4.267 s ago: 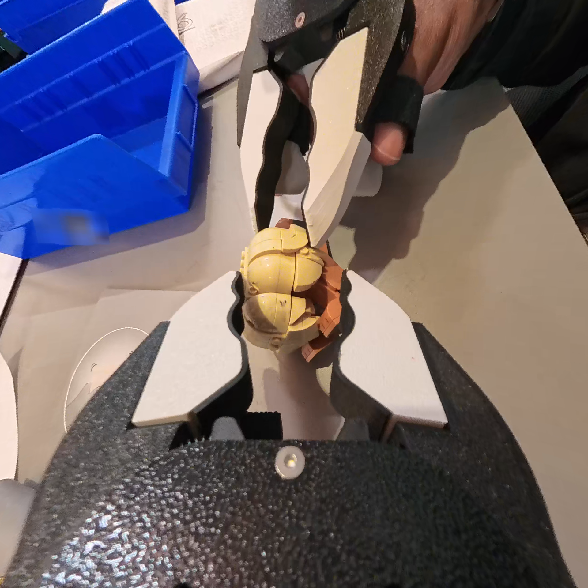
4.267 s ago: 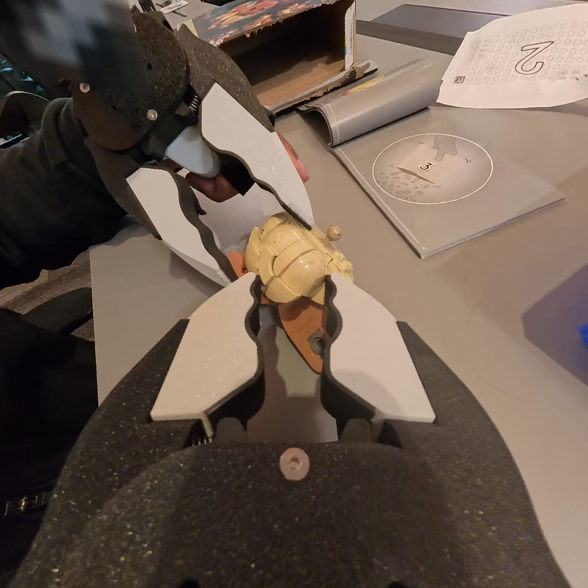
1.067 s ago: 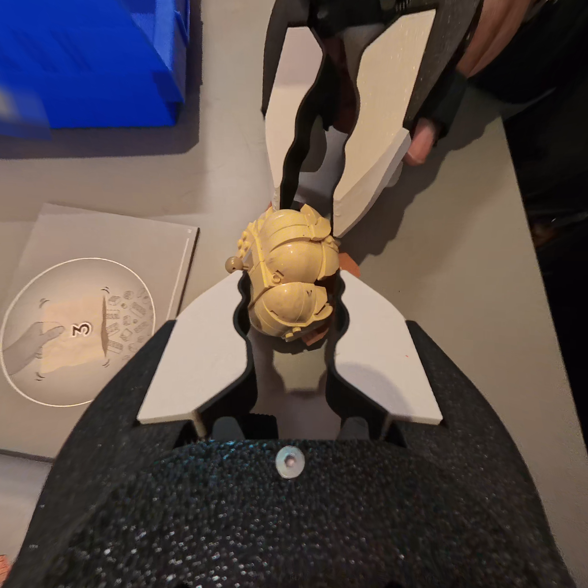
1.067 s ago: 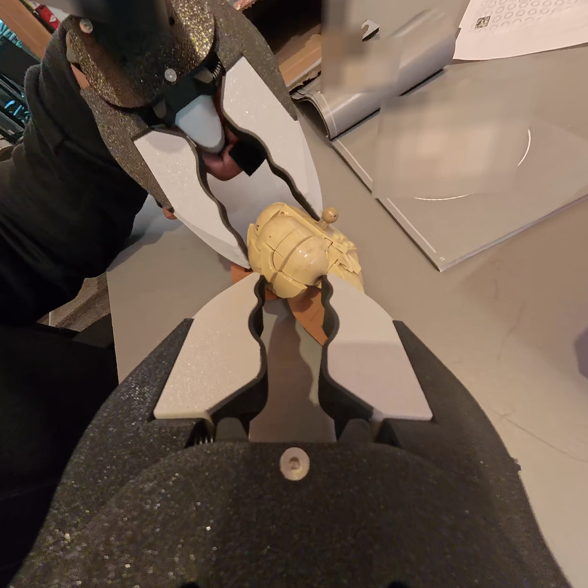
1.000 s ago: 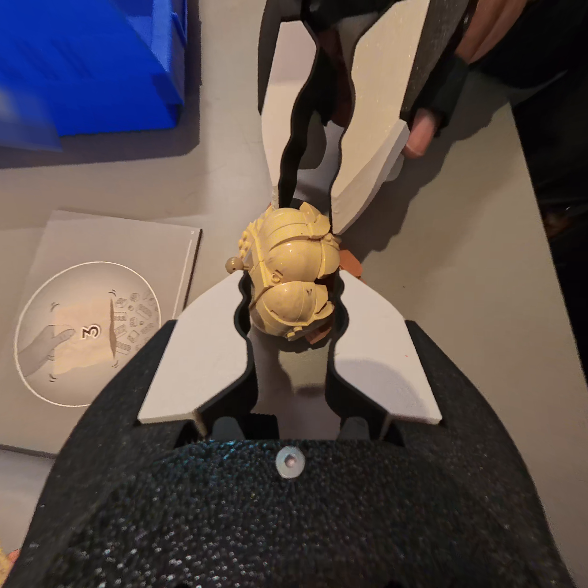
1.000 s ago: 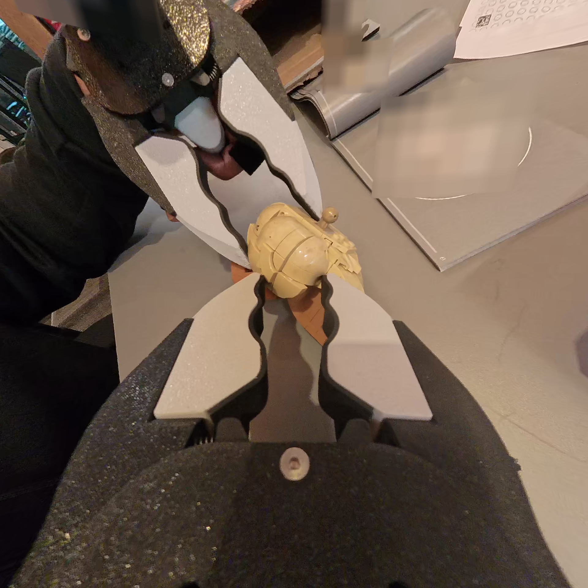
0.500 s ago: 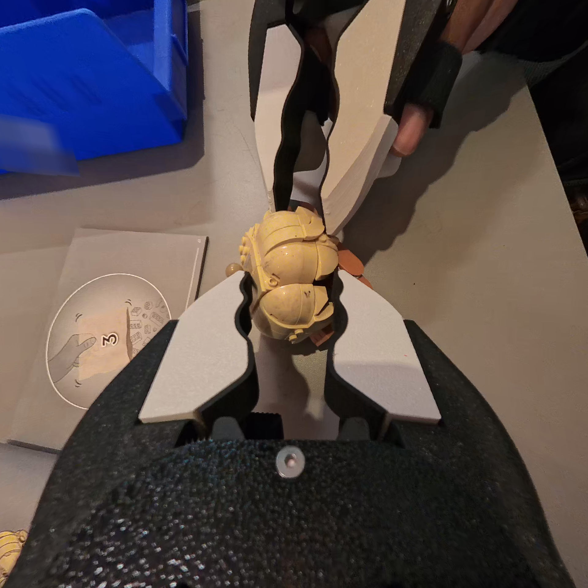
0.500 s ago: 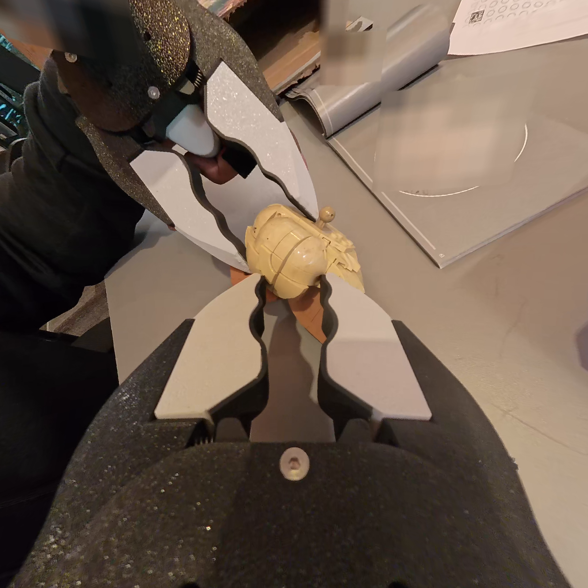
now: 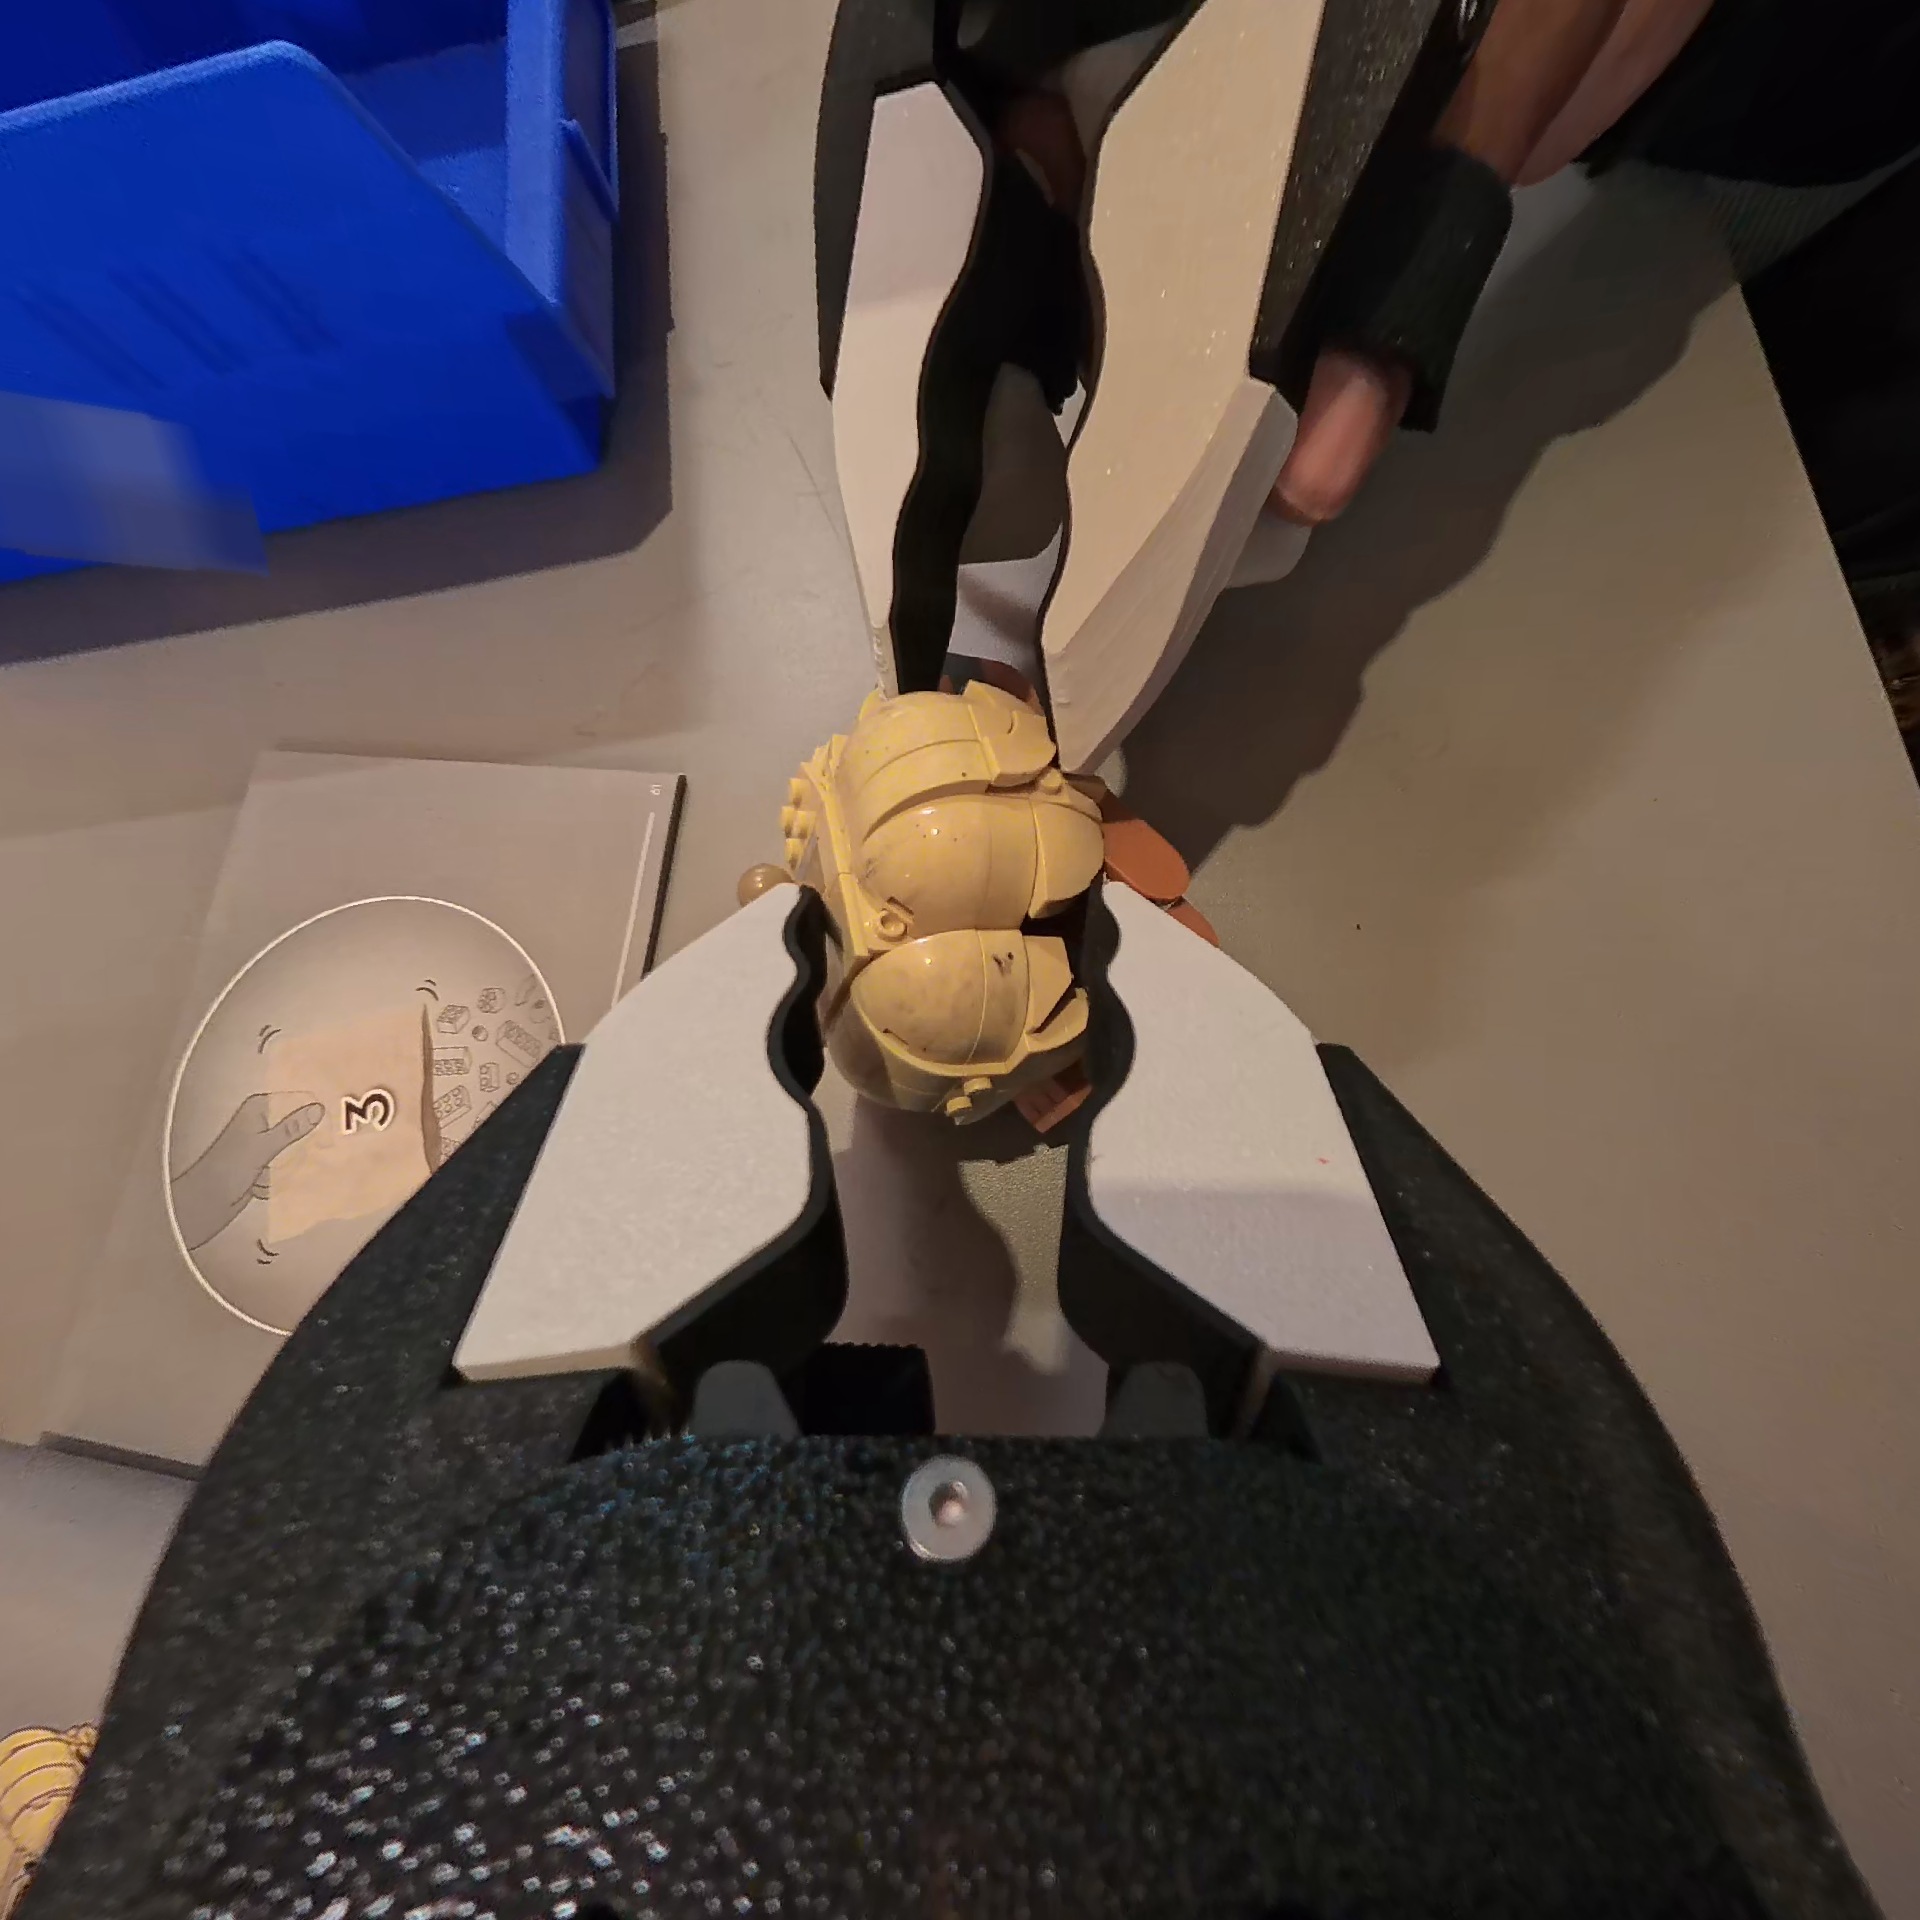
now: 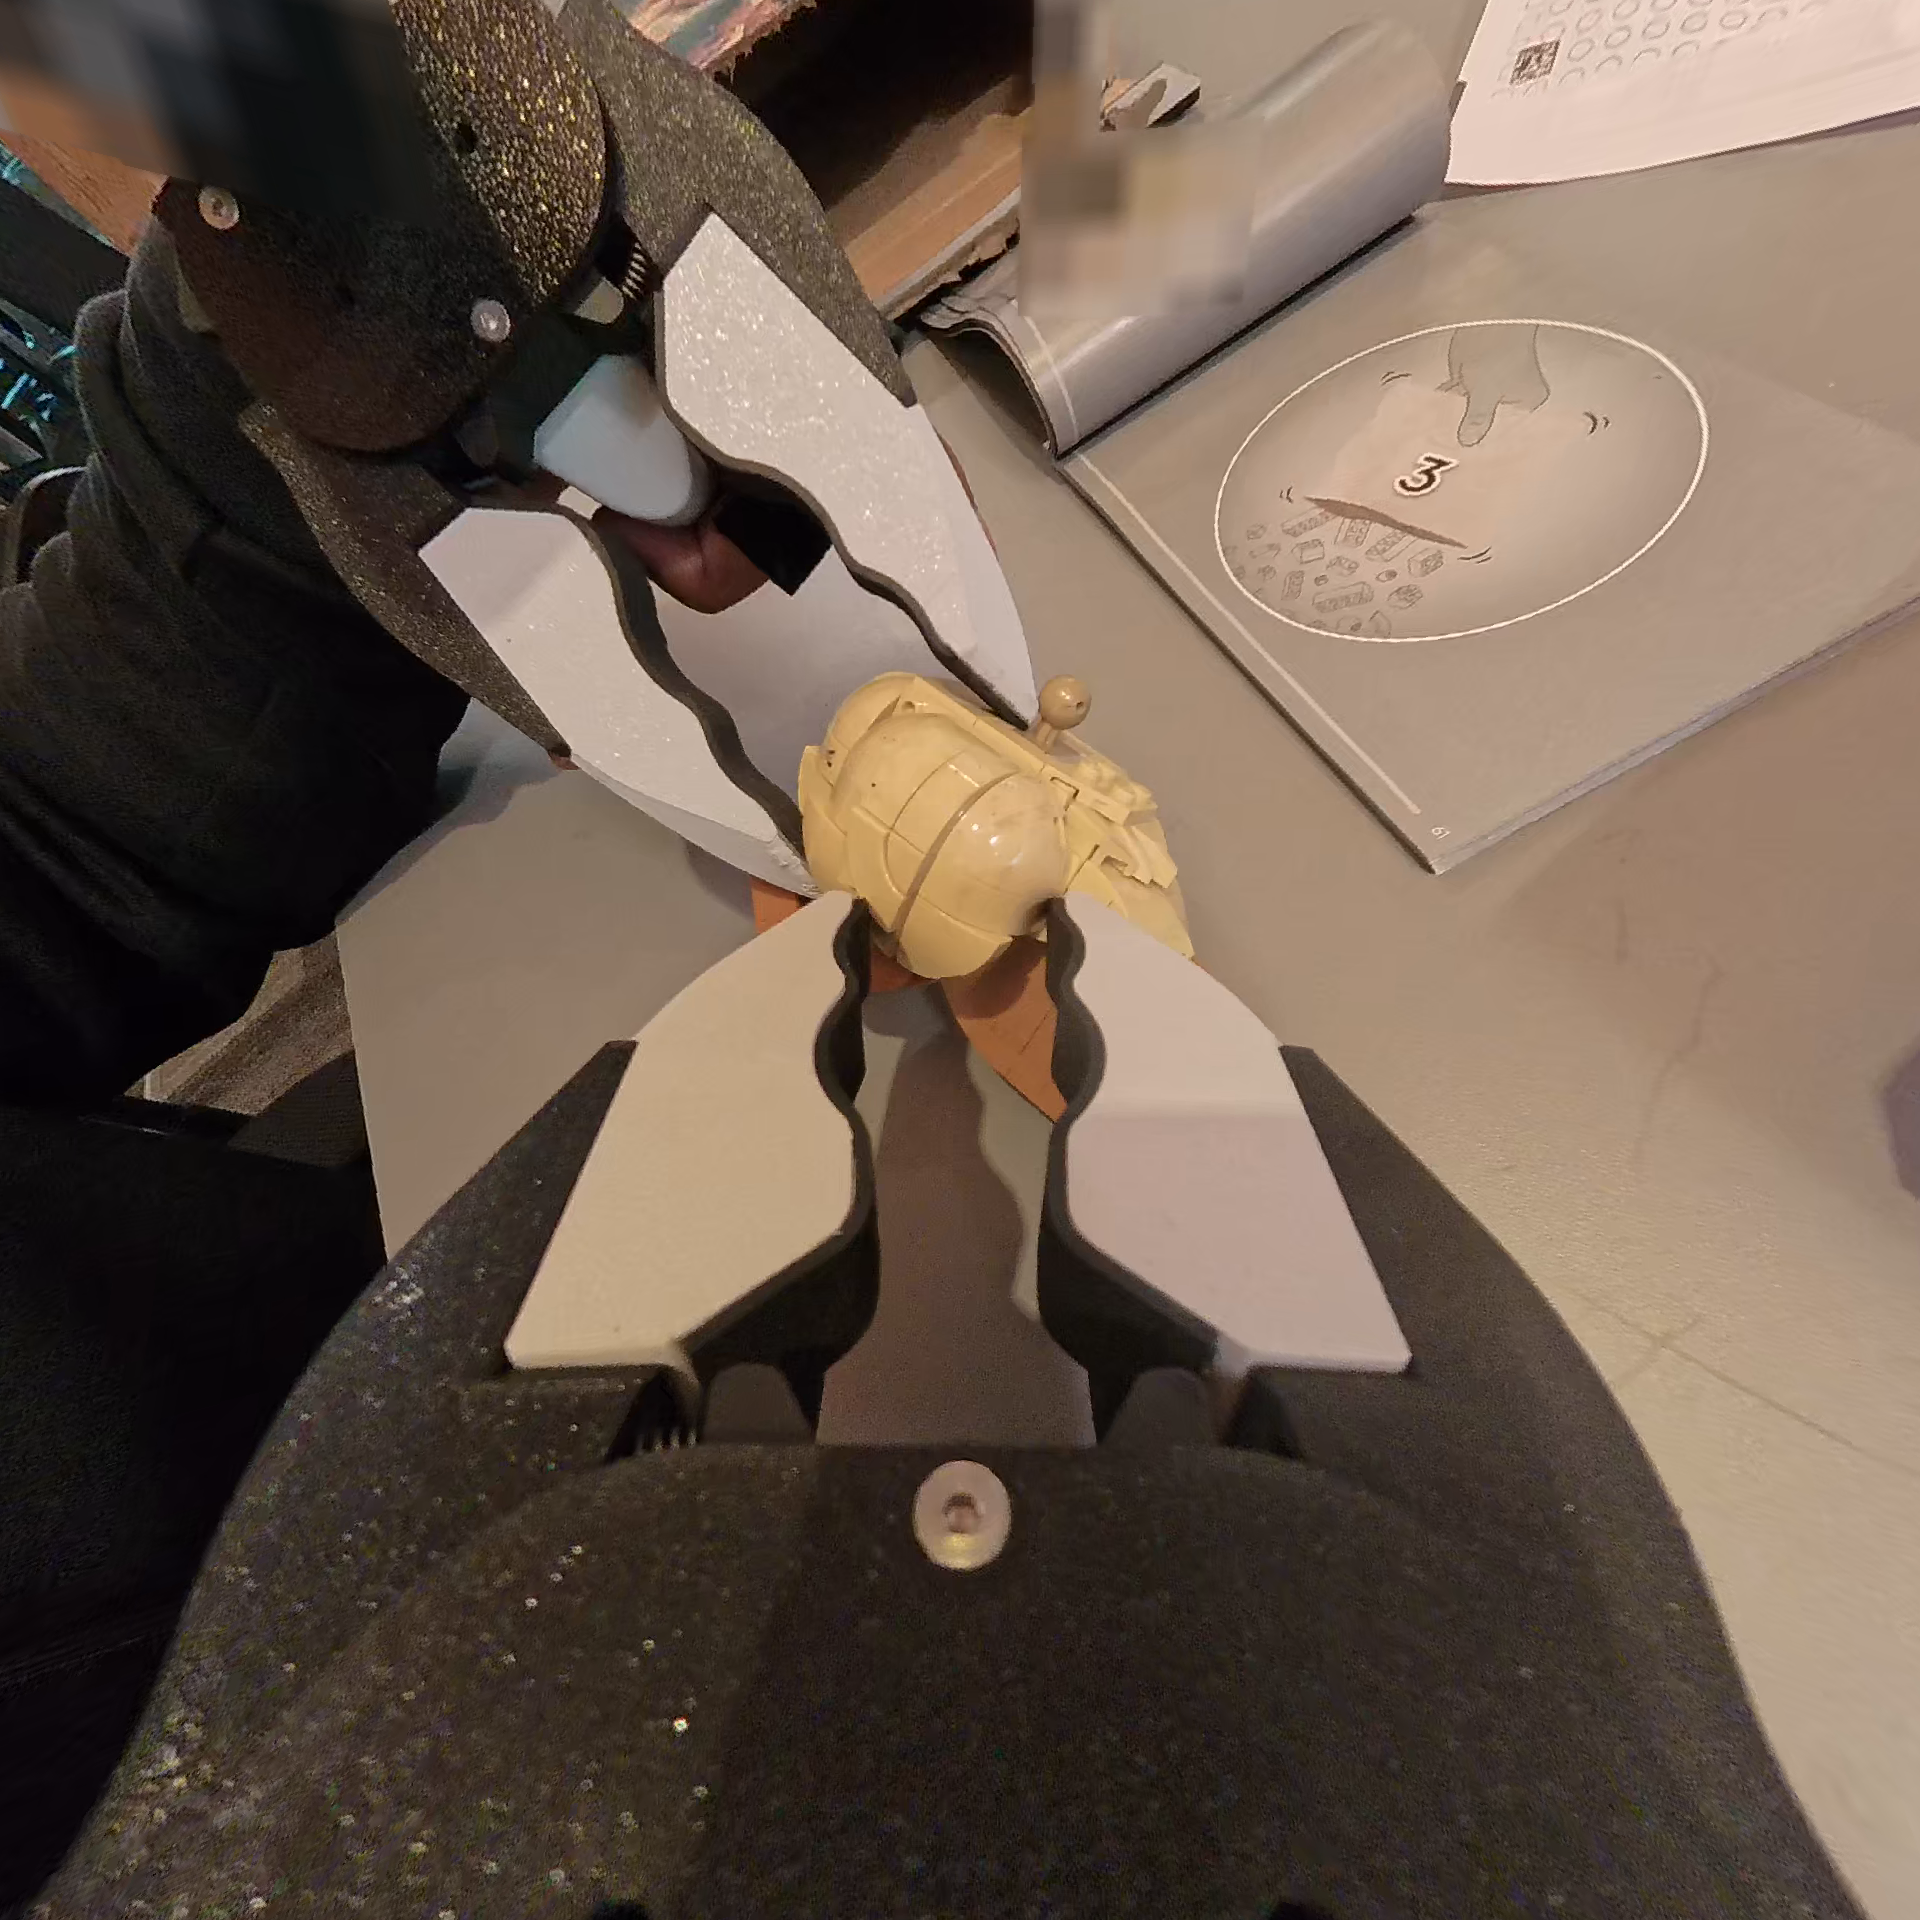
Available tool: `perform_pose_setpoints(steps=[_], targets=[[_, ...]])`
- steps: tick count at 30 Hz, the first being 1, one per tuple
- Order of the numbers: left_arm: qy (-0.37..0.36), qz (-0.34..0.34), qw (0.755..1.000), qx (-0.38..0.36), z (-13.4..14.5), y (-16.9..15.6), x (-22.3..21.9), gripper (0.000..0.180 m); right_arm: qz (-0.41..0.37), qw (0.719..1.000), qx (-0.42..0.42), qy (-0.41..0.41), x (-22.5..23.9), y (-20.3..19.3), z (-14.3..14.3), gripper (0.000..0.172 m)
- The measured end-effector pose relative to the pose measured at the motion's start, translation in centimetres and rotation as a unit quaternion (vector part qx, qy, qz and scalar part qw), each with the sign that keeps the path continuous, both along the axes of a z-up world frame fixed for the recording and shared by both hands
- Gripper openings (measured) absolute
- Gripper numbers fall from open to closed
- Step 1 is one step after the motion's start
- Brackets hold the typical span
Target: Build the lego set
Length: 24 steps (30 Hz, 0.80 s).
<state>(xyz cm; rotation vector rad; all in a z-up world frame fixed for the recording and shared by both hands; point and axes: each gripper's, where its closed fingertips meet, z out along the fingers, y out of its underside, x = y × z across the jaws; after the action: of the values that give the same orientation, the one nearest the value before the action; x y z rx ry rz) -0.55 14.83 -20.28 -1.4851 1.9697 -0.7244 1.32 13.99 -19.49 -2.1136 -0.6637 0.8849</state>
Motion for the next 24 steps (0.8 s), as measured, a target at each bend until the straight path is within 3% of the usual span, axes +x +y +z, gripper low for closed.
perform_pose_setpoints(steps=[10, 15, 19, 24], targets=[[-0.019, 0.008, 1.0, -0.02, 0.0, 0.1, 0.0, 0.048, 0.01, 0.999, -0.009, 0.051, 0.1, -0.2, 0.1, 0.033], [-0.031, 0.023, 0.998, -0.054, -0.1, 0.3, -0.2, 0.059, 0.021, 0.998, -0.007, 0.056, 0.1, -0.4, 0.1, 0.034], [-0.049, 0.042, 0.989, -0.134, -0.1, -0.1, -0.7, 0.075, 0.032, 0.997, -0.005, 0.076, 0.1, -0.8, 0.8, 0.038], [-0.089, 0.111, 0.951, -0.273, 0.2, 0.0, -1.5, 0.087, 0.039, 0.996, 0.005, 0.076, 1.4, -0.8, 1.4, 0.047]])
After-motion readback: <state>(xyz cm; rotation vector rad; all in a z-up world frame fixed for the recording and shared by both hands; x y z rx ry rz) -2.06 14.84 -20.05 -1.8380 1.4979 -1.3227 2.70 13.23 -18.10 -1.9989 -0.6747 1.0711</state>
